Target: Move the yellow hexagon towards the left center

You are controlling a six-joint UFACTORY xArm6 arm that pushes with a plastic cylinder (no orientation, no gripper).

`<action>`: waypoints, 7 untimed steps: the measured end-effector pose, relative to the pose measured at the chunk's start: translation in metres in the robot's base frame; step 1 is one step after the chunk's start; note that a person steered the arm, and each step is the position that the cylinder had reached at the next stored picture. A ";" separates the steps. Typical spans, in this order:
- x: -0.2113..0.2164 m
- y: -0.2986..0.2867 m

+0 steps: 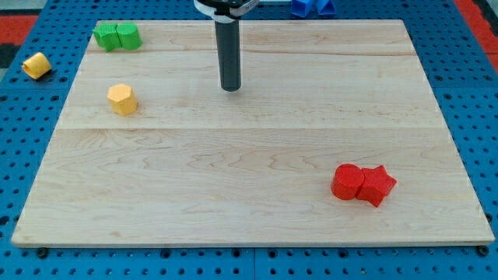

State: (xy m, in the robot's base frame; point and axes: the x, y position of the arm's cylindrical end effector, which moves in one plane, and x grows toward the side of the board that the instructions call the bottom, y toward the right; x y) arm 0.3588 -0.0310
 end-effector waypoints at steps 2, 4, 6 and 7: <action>0.004 0.006; 0.073 -0.004; 0.099 -0.141; 0.058 -0.219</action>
State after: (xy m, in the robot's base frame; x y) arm 0.4168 -0.2503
